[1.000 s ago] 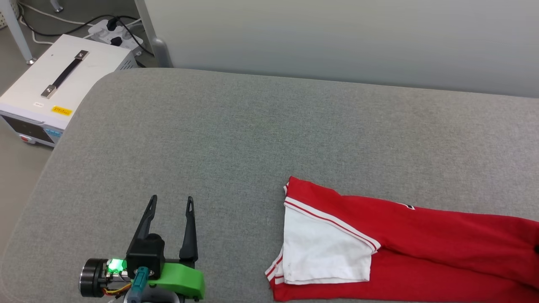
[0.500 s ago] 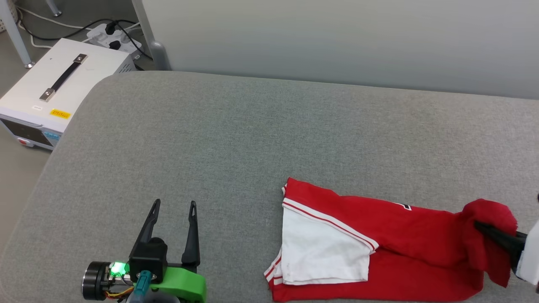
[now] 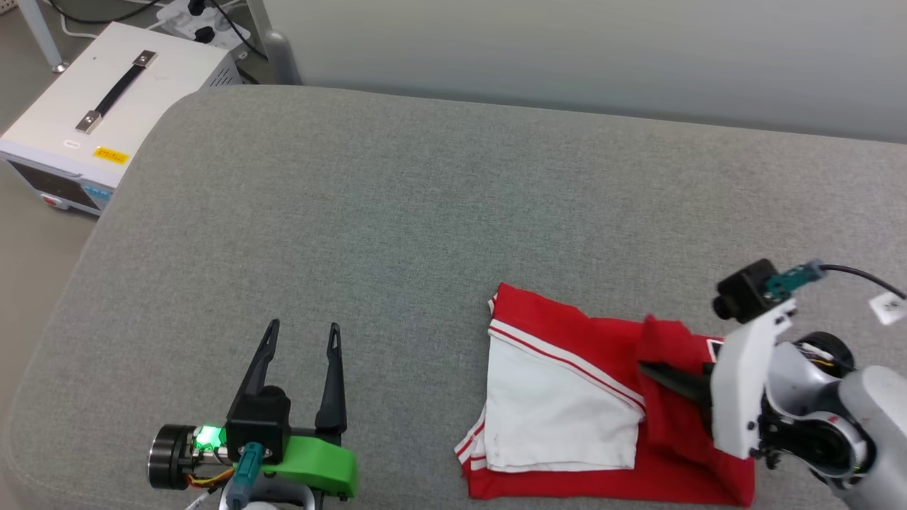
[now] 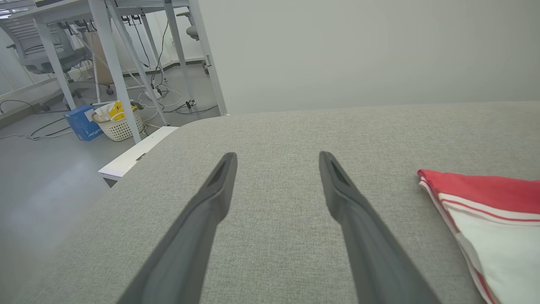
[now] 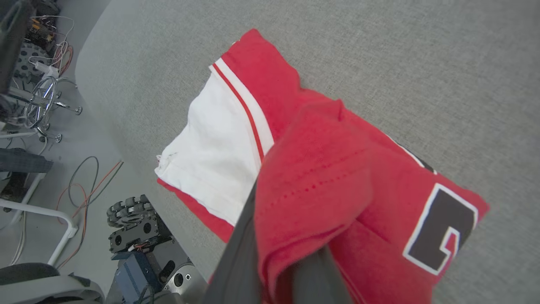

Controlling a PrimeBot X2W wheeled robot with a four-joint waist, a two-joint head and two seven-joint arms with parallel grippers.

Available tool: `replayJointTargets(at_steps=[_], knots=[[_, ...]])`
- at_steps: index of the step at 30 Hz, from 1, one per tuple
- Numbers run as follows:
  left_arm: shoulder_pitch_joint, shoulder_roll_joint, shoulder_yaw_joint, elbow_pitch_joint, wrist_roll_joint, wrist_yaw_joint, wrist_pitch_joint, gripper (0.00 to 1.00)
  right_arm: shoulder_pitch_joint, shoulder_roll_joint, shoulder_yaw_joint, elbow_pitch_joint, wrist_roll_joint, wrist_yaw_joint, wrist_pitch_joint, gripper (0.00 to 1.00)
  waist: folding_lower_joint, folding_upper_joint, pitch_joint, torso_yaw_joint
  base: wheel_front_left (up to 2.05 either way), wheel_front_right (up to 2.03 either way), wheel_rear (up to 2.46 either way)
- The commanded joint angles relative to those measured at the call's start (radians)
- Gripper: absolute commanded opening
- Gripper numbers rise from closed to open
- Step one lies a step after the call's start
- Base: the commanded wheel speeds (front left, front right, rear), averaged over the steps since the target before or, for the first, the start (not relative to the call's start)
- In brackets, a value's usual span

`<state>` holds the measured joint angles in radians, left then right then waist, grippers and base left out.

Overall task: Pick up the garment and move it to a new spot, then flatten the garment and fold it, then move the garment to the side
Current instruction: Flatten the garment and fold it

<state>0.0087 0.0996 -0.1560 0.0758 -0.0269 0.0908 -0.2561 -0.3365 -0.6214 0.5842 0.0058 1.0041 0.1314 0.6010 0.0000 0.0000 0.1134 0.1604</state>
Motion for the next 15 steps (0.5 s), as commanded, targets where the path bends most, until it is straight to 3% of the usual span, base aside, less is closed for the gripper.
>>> replayJointTargets(at_steps=[1,8,15], knots=[[-0.025,-0.006,-0.002,-0.001,0.008,-0.005,-0.006,1.0,-0.037,0.028,0.027,0.016,-0.02,-0.001,0.008,0.0,0.0,0.0,0.015,0.01,0.0,0.0,0.0],[-0.055,-0.015,-0.014,0.006,0.012,-0.006,-0.006,1.0,-0.192,0.165,0.163,0.147,-0.09,-0.001,-0.003,0.0,0.0,0.0,0.042,0.026,0.0,0.0,0.0],[-0.076,-0.021,-0.025,0.012,0.012,-0.006,-0.006,1.0,-0.305,0.251,0.267,0.298,-0.129,-0.001,-0.049,0.0,0.0,0.0,0.061,0.044,0.0,0.0,0.0]])
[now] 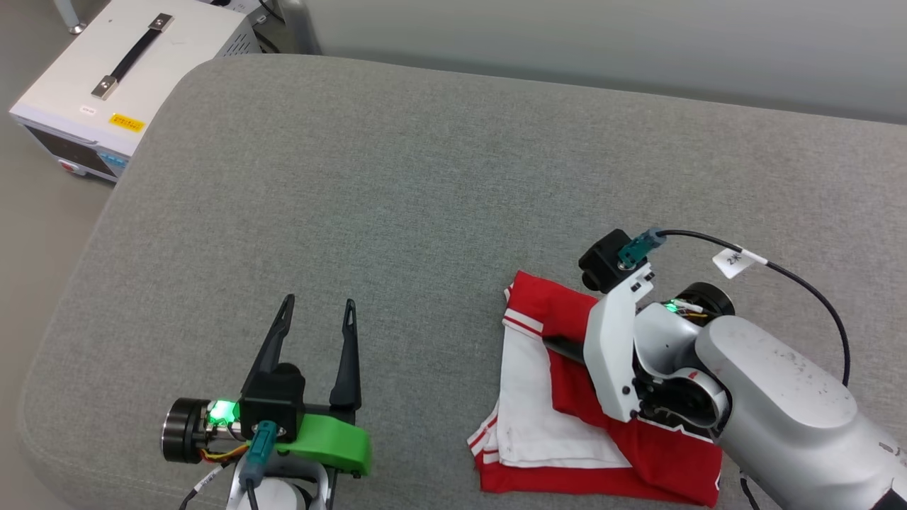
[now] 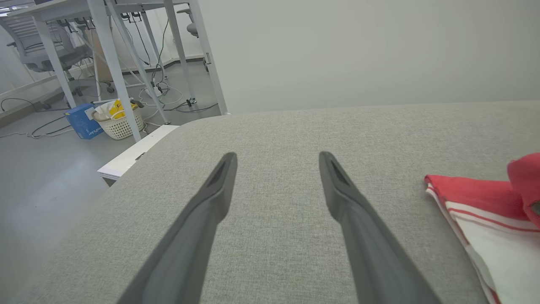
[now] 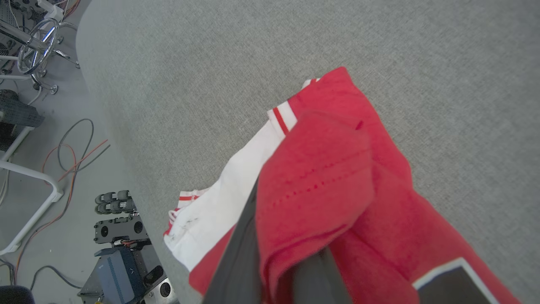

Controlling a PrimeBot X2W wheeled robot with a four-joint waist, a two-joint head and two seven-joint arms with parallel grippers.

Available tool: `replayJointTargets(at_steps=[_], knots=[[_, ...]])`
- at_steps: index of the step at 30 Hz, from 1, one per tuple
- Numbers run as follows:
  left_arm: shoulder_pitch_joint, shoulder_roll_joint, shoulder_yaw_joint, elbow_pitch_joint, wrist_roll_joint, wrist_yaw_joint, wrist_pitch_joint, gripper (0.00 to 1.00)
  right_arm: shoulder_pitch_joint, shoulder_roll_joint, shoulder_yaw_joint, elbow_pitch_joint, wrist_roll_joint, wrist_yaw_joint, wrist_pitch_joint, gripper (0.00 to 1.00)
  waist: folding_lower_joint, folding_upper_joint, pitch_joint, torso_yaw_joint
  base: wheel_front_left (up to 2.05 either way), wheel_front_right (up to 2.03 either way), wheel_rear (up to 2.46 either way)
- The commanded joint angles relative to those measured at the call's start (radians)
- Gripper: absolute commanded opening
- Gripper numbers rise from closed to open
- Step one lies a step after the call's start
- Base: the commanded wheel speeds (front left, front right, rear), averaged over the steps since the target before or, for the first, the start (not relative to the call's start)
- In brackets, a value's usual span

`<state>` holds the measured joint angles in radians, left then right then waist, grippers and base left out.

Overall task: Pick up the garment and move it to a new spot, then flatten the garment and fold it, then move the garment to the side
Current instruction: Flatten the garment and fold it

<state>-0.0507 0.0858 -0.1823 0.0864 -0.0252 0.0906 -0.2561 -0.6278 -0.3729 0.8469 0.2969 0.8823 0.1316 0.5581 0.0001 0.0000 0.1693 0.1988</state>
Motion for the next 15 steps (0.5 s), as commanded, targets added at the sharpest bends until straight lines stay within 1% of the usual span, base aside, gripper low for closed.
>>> replayJointTargets(at_steps=[1,8,11,12,13,14,15], knots=[[-0.02,-0.008,0.0,0.002,0.01,-0.005,-0.006,1.0,-0.025,0.01,0.021,0.031,-0.01,-0.001,-0.011,0.0,-0.0001,0.0,0.007,0.009,0.0,0.0,0.0],[-0.028,-0.012,0.0,0.006,0.008,-0.004,-0.006,1.0,-0.045,0.035,0.103,0.187,-0.016,-0.001,-0.059,0.0,-0.0001,0.0,0.019,0.019,0.0,0.0,0.0],[-0.026,-0.012,0.006,0.006,0.007,-0.001,-0.006,1.0,-0.051,0.035,0.136,0.22,-0.014,-0.001,-0.097,0.0,-0.0001,0.0,0.018,0.014,0.0,0.0,0.0],[-0.025,-0.012,0.009,0.007,0.007,-0.001,-0.006,1.0,-0.053,0.036,0.142,0.225,-0.013,-0.001,-0.114,0.1,-0.0001,0.0,0.016,0.011,0.0,0.0,0.0],[-0.022,-0.011,0.01,0.008,0.008,0.0,-0.006,1.0,-0.054,0.038,0.146,0.227,-0.006,-0.001,-0.135,0.62,-0.0001,0.0,0.012,0.008,0.0,0.0,0.0],[-0.021,-0.011,0.011,0.009,0.008,0.0,-0.006,1.0,-0.055,0.039,0.148,0.225,0.001,-0.001,-0.153,1.0,-0.0001,0.0,0.007,0.005,0.0,0.0,0.0],[-0.02,-0.01,0.01,0.011,0.009,-0.001,-0.006,1.0,-0.055,0.036,0.15,0.221,0.007,-0.001,-0.177,1.0,-0.0001,0.0,0.002,0.002,0.0,0.0,0.0]])
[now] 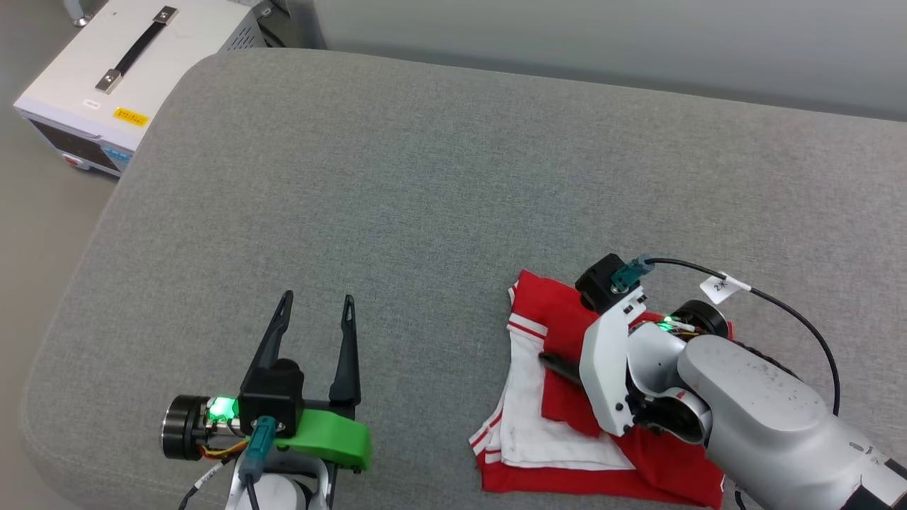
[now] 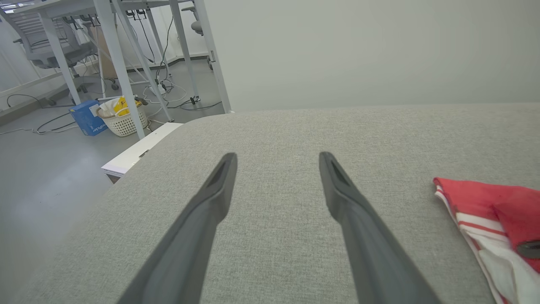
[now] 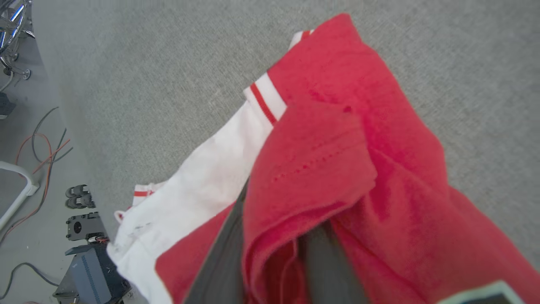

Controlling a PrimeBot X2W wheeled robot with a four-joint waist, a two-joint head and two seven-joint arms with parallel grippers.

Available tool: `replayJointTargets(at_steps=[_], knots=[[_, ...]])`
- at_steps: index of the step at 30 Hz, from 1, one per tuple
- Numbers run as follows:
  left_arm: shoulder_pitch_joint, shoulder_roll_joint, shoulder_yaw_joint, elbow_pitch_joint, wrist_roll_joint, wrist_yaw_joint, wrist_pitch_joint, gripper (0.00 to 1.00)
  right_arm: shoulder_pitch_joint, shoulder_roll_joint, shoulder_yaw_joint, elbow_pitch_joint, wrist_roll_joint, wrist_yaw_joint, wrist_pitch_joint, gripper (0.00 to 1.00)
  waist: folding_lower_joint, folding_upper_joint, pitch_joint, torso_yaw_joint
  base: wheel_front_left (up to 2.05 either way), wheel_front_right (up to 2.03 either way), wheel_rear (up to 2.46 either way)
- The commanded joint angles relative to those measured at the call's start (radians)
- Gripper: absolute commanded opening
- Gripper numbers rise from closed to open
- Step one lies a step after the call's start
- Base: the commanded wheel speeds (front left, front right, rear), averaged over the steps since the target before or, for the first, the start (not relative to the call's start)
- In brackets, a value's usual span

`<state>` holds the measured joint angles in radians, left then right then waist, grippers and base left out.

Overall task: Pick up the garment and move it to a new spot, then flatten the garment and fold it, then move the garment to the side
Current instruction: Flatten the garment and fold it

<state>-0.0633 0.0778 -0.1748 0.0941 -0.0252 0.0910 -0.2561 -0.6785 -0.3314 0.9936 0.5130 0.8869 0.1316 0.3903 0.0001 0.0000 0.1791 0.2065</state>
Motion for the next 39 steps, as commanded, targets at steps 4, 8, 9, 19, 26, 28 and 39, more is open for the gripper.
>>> replayJointTargets(at_steps=[4,8,9,19,26,28,39], knots=[[0.0,0.005,0.008,0.008,0.011,-0.002,-0.006,1.0,0.007,-0.046,-0.001,-0.05,0.012,-0.001,-0.147,1.0,-0.0001,0.0,-0.041,-0.019,0.0,0.0,0.0],[0.021,0.015,0.02,0.004,0.01,0.002,-0.006,1.0,0.025,-0.096,-0.029,-0.109,0.0,-0.001,-0.253,1.0,-0.0001,0.0,-0.067,-0.043,0.0,0.0,0.0],[0.028,0.018,0.023,0.002,0.01,0.003,-0.006,1.0,0.032,-0.11,-0.047,-0.123,-0.008,-0.001,-0.284,1.0,-0.0001,0.0,-0.074,-0.049,0.0,0.0,0.0],[0.072,0.035,0.036,-0.004,0.011,0.005,-0.006,1.0,0.16,-0.145,-0.327,-0.136,-0.232,-0.001,-0.571,1.0,-0.0001,0.0,-0.122,-0.105,0.0,0.0,0.0],[0.091,0.044,0.044,-0.005,0.008,0.003,-0.006,1.0,0.318,-0.051,-0.645,-0.16,-0.501,-0.001,-0.648,1.0,-0.0001,0.0,-0.145,-0.131,0.0,0.0,0.0],[0.095,0.045,0.045,-0.005,0.008,0.003,-0.006,1.0,0.372,-0.014,-0.725,-0.203,-0.576,-0.001,-0.651,1.0,-0.0001,0.0,-0.151,-0.136,0.0,0.0,0.0],[0.122,0.045,0.039,-0.008,0.01,0.0,-0.006,1.0,0.643,0.173,-0.955,-0.466,-0.757,-0.001,-0.652,1.0,-0.0001,0.0,-0.183,-0.149,0.0,0.0,0.0]])
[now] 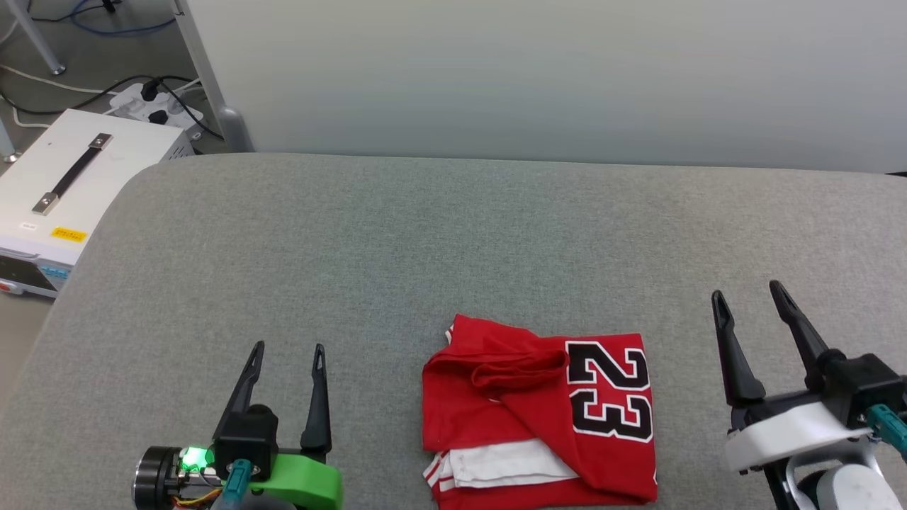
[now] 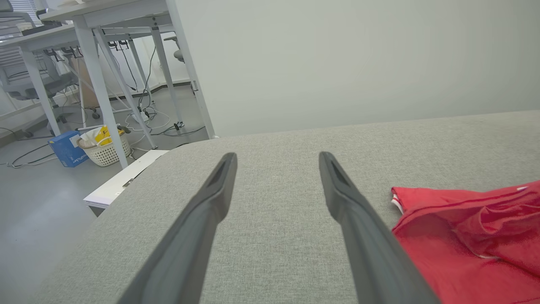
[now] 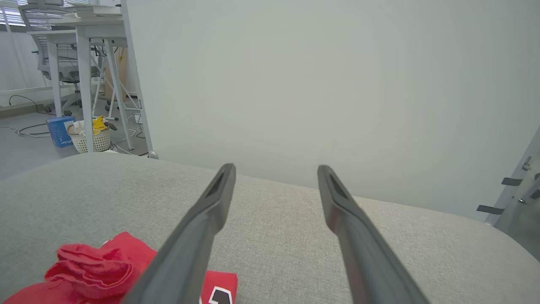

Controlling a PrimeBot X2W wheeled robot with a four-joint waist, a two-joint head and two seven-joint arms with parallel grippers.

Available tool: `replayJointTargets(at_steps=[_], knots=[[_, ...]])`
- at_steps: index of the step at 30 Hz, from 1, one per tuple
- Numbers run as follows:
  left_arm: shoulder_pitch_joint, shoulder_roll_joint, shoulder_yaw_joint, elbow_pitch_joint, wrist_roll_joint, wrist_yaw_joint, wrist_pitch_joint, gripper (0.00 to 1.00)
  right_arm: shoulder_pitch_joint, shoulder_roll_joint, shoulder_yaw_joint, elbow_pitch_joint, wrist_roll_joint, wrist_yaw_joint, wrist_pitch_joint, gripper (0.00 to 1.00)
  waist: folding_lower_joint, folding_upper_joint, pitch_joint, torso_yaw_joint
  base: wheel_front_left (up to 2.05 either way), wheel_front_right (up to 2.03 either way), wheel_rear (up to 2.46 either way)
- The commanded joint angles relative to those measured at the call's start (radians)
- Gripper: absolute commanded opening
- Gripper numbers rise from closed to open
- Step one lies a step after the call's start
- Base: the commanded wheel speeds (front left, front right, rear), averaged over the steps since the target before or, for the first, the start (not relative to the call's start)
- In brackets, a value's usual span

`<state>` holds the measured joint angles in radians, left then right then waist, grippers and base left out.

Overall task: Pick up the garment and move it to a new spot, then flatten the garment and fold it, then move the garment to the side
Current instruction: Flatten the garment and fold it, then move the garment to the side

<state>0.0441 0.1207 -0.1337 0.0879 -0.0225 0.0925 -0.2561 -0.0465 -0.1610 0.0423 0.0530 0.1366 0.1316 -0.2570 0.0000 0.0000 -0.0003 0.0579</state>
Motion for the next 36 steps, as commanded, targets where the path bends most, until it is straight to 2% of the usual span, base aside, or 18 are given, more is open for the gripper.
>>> replayJointTargets(at_steps=[1,7,13,29,36], knots=[[0.017,0.002,-0.004,-0.002,0.007,-0.003,-0.006,1.0,0.033,0.014,-0.014,-0.016,-0.011,-0.001,-0.005,1.0,0.0,0.0,-0.006,0.0,0.0,0.0,0.0],[0.038,0.0,-0.012,-0.013,-0.01,-0.027,-0.006,1.0,0.129,0.065,-0.06,-0.044,-0.011,-0.001,-0.005,1.0,0.0,0.0,-0.02,0.001,0.0,0.0,0.0],[0.058,-0.003,-0.007,-0.02,-0.023,-0.047,-0.006,1.0,0.181,0.089,-0.07,-0.06,-0.014,-0.001,-0.005,1.0,0.0,0.0,-0.031,0.0,0.0,0.0,0.0],[0.075,-0.014,0.006,-0.004,-0.021,-0.067,-0.006,1.0,0.22,0.107,-0.068,-0.053,-0.026,-0.001,-0.005,1.0,0.0,0.0,-0.042,0.001,0.0,0.0,0.0],[0.068,-0.019,0.013,0.002,-0.016,-0.068,-0.006,1.0,0.165,0.098,-0.075,-0.063,-0.035,-0.001,-0.005,1.0,0.0,0.0,-0.03,0.001,0.0,0.0,0.0]])
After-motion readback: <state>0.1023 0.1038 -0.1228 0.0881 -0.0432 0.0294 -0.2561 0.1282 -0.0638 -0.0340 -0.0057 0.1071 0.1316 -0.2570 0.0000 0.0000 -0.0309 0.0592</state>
